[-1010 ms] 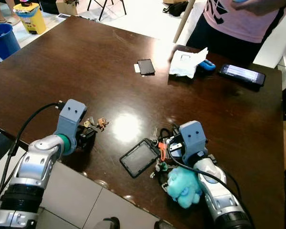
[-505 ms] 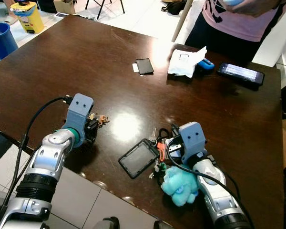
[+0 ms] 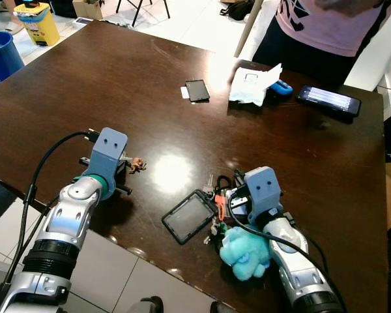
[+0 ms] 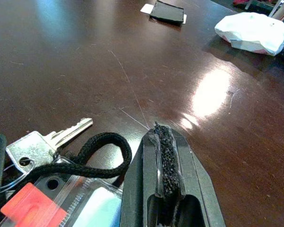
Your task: Hang keys on a hook
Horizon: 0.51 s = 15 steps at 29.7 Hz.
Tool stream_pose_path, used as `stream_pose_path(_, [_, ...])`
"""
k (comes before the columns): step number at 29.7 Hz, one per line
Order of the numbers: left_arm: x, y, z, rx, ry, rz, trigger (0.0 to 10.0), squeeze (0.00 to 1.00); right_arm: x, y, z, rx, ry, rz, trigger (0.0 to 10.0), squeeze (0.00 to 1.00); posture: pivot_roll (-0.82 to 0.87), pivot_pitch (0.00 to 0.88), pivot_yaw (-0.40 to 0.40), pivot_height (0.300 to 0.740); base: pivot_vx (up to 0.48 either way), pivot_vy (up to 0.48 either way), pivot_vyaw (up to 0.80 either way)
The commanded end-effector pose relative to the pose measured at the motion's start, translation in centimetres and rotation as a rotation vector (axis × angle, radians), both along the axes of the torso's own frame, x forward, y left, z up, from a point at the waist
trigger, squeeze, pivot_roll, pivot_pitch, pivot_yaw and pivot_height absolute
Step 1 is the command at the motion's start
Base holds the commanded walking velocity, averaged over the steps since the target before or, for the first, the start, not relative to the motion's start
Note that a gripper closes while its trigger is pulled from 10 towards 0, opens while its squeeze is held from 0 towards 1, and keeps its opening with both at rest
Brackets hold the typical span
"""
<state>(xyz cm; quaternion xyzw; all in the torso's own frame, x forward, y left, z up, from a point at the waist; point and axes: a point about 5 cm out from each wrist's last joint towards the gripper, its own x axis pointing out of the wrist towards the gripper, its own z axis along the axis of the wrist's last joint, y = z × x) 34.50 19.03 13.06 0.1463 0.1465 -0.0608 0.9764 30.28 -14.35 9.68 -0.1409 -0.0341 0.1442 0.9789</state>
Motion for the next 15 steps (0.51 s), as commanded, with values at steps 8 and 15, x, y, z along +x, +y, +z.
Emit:
stream_pose_path(8, [-1.0, -1.1, 3.2, -0.118, -0.110, -0.067, 0.0, 0.00, -0.8, -0.2, -2.3, -0.007, 0.106, -0.011, 10.0, 0.00, 0.01, 0.128, 0.111, 0.740, 0.000, 0.000, 0.00])
stream_pose_path(15, [-4.1, -4.4, 7.0, -0.230, -0.146, -0.302, 0.0, 0.00, -0.9, -0.2, -2.3, -0.001, 0.106, -0.016, 10.0, 0.00, 0.02, 0.128, 0.114, 0.740, 0.000, 0.000, 0.00])
